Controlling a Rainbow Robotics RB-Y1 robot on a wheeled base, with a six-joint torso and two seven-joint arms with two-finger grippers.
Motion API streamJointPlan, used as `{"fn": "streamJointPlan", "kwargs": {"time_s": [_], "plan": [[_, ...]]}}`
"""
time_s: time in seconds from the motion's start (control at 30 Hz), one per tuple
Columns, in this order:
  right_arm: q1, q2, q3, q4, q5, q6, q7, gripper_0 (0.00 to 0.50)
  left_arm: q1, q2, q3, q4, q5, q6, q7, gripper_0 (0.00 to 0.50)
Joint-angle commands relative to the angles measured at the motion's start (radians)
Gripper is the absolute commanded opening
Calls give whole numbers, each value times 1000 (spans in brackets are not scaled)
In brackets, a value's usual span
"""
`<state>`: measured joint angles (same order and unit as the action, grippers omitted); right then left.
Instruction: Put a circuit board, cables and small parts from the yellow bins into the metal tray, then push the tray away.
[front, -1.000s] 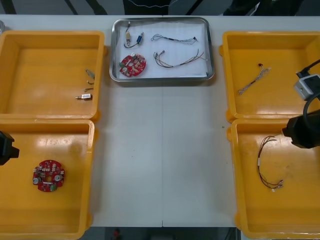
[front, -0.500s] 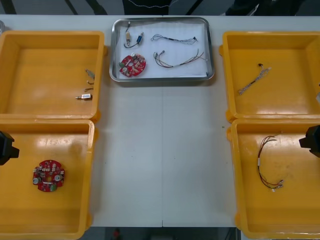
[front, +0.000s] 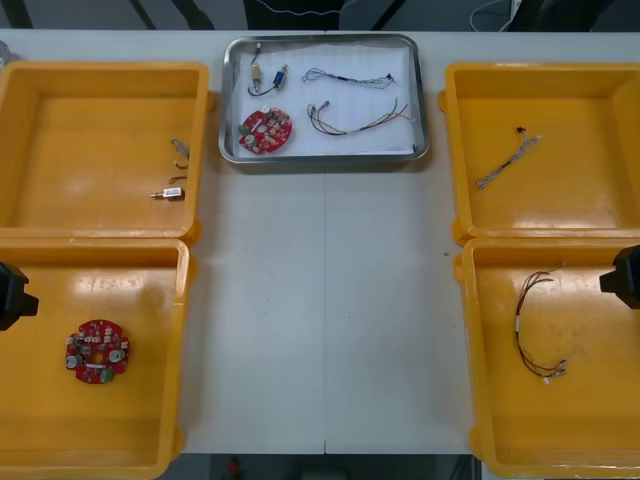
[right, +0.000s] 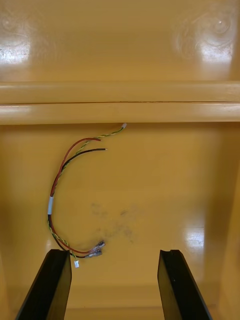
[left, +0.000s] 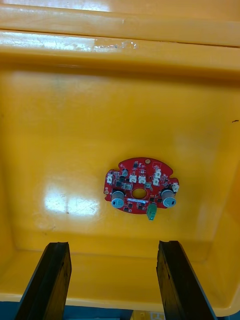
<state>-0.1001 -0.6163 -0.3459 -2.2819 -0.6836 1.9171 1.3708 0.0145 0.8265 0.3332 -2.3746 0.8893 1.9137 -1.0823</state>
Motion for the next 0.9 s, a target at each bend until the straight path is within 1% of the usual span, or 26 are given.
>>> {"fn": "streamJointPlan", "kwargs": {"time_s": [0.03,0.27,0.9], "plan": [[19,-34,-18,-10,-22,3,-91,500,16,40,30,-5,7,6,-87,500],[43,-31,-11,-10,-28,3,-93,500,16,40,30,-5,7,6,-87,500],[43,-31,-11,-10,-28,3,-93,500,16,40,30,-5,7,6,-87,500]]}}
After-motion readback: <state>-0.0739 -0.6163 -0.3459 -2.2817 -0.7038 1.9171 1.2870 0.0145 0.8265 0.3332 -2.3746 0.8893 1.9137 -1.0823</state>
